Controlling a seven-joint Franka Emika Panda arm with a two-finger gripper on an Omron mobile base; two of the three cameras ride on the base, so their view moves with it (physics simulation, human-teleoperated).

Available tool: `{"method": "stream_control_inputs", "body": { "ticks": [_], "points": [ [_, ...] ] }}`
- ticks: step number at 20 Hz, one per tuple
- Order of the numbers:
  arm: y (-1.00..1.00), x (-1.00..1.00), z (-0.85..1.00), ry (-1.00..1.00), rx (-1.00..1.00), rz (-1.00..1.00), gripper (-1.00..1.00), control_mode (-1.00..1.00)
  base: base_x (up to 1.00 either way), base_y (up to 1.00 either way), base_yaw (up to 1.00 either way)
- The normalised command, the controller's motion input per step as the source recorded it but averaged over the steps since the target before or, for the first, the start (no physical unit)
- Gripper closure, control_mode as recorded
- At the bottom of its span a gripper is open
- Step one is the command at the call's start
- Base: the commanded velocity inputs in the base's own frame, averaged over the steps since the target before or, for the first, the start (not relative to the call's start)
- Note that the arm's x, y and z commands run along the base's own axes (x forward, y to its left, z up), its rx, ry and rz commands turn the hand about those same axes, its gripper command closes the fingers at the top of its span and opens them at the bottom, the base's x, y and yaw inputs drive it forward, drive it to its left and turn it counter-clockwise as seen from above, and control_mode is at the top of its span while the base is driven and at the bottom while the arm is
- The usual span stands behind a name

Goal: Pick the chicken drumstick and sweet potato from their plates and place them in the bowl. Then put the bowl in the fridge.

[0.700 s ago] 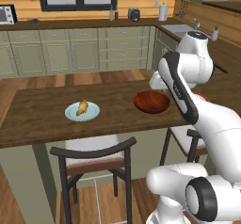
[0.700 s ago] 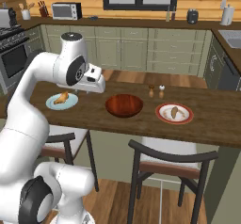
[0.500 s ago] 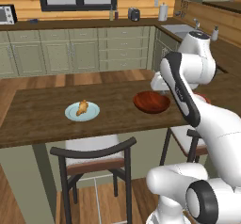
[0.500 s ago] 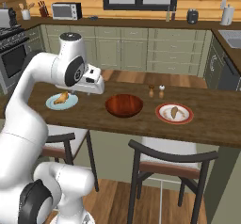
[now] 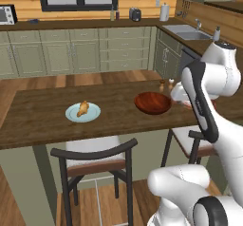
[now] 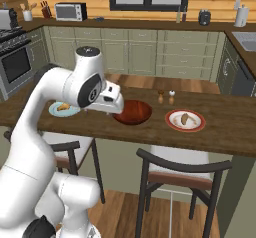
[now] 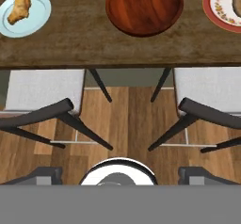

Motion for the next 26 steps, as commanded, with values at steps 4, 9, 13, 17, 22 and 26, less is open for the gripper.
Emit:
{"method": "stream_control_inputs", "body": {
  "ticks": [4, 9, 13, 17, 22, 26],
  "points": [
    [-0.84, 0.26, -0.13, -0.02, 0.0, 0.0, -1.0, -1.0, 0.0, 0.0, 0.0],
    [-0.82, 0.64, -0.26, 0.02, 0.0, 0.0, -1.0, -1.0, 0.0, 0.0, 0.0],
    [-0.77, 0.82, -0.41, 0.05, 0.0, 0.0, -1.0, -1.0, 0.0, 0.0, 0.0],
    [-0.59, 0.77, -0.24, 0.0, 0.0, -0.01, -1.0, -1.0, 0.0, 0.0, 0.0],
    [-0.65, 0.71, -0.35, 0.0, 0.0, 0.0, -1.0, -1.0, 0.0, 0.0, 0.0],
    [-0.48, 0.61, -0.3, 0.0, 0.0, 0.0, -1.0, -1.0, 0.0, 0.0, 0.0]
  ]
}}
